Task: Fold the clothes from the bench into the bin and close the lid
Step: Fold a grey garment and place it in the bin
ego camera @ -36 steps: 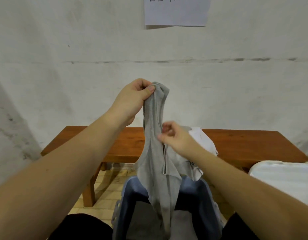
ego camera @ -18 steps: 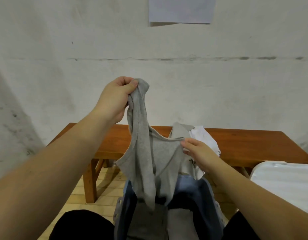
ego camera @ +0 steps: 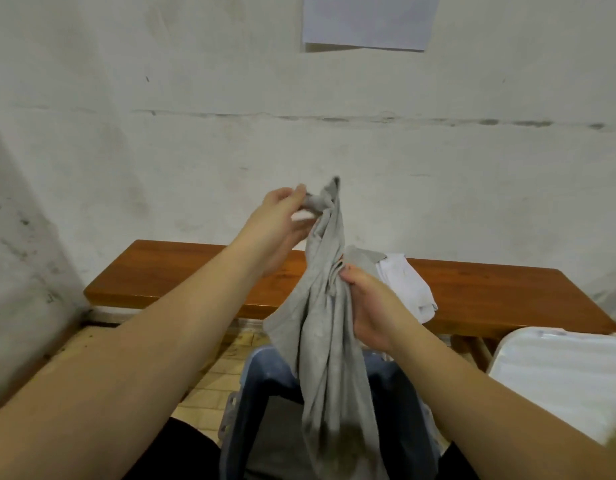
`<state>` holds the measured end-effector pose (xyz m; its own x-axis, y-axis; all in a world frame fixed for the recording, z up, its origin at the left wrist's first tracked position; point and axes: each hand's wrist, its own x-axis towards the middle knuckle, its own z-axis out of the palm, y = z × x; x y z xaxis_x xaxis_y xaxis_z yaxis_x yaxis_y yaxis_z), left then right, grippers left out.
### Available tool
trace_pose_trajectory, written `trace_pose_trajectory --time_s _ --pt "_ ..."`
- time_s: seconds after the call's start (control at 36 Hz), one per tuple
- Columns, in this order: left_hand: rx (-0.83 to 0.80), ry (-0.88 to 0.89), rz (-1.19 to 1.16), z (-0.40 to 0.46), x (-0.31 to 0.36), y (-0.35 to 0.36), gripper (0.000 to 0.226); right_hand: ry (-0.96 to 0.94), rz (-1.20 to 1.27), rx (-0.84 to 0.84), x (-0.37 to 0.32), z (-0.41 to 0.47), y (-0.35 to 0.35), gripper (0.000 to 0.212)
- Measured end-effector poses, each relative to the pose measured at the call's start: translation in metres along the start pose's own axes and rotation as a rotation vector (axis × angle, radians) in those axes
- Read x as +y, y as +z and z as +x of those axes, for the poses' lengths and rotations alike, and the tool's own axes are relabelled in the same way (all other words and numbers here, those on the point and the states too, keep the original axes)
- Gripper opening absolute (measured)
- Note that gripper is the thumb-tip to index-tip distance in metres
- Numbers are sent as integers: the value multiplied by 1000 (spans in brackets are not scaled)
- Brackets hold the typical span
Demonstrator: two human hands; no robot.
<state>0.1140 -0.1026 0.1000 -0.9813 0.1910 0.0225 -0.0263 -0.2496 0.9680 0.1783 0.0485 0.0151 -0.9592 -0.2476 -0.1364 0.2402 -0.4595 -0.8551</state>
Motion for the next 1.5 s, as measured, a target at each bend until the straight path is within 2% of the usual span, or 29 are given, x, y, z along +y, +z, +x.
trace_pose_trajectory --time_s 0.08,0.14,0.19,0.25,0.42,0.53,0.69,0.83,0.97,1.17,1.25,1.33,1.42,1.5 --pt "-10 -209 257 -15 -30 -14 78 -49 55 53 -12 -2 -1 40" --pt "-92 -336 286 -26 -51 -26 91 -93 52 93 -19 -2 -2 36" --pt "-250 -412 282 -38 -68 -35 80 -123 66 151 -23 -2 -5 31" --pt "-324 -423 295 -48 -84 -42 63 -126 63 177 -25 -1 -7 31" --pt "-148 -292 80 -52 -98 -50 29 -146 42 216 -28 5 -12 36" --pt "-2 -170 37 -49 -87 -50 23 -170 -82 249 -35 7 -23 34" --pt "155 -83 129 -42 -64 -61 25 -104 -417 328 -51 0 -53 20" --pt "245 -30 110 -37 -43 -75 21 -135 -623 499 -68 -14 -88 25" --pt "336 5 102 -30 -37 -96 23 -173 -802 664 -78 -25 -116 21" --pt "405 -39 64 -26 -30 -134 41 -181 -963 756 -87 -25 -139 31" --pt "446 -48 143 -24 -29 -143 29 -207 -1049 796 -91 -22 -143 29" --pt "479 -39 327 -20 -30 -148 16 -186 -909 807 -88 -18 -148 22" --pt "520 -30 465 -18 -28 -151 22 -140 -620 717 -85 -15 -150 22" --pt "485 -29 519 -17 -27 -153 21 -126 -567 628 -86 -14 -156 19"
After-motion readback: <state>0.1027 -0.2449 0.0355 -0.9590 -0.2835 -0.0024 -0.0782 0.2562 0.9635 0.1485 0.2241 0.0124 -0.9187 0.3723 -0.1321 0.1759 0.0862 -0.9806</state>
